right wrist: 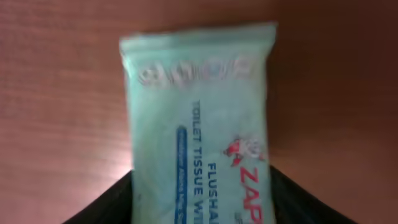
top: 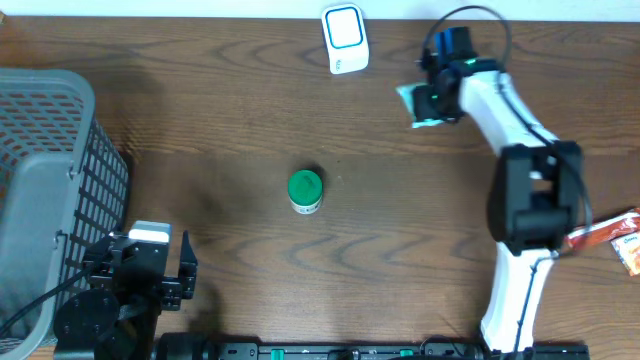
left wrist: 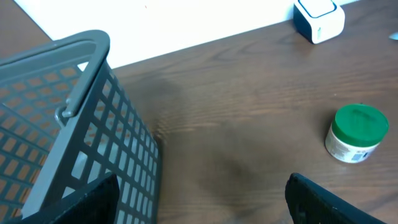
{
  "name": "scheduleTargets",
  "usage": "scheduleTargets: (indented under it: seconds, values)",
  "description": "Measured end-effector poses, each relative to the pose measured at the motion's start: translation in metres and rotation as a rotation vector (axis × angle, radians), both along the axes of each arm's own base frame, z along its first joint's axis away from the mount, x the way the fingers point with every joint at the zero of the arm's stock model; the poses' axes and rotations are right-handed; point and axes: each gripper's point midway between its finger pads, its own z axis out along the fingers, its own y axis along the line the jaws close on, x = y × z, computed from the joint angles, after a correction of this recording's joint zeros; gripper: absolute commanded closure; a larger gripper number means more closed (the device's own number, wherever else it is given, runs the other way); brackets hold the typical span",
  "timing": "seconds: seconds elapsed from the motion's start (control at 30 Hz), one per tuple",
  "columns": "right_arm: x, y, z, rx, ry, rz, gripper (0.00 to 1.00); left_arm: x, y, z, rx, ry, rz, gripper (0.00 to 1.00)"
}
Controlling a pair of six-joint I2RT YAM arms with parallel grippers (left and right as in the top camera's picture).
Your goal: Scan the item barcode
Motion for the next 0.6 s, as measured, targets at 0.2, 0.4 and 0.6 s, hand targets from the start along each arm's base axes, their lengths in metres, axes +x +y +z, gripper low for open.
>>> scheduleTargets:
  seconds: [0.2,0.4,0.6]
  values:
    - [-0.039,-0.107,0.134,-0.181,-0.140,-0.230,0.37,0.000,0.000,0.000,0.000,0.000,0.000,0.14]
    - [-0.097,-0.233,0.188,-0.330,-0.176,-0.567,0.07,0.000,0.000,0.000,0.000,-0.001,0.000,0.14]
    - [-0.112,-0.251,0.134,-0.100,-0.082,-0.625,0.01,0.000,0.000,0.000,0.000,-0.002,0.000,0.14]
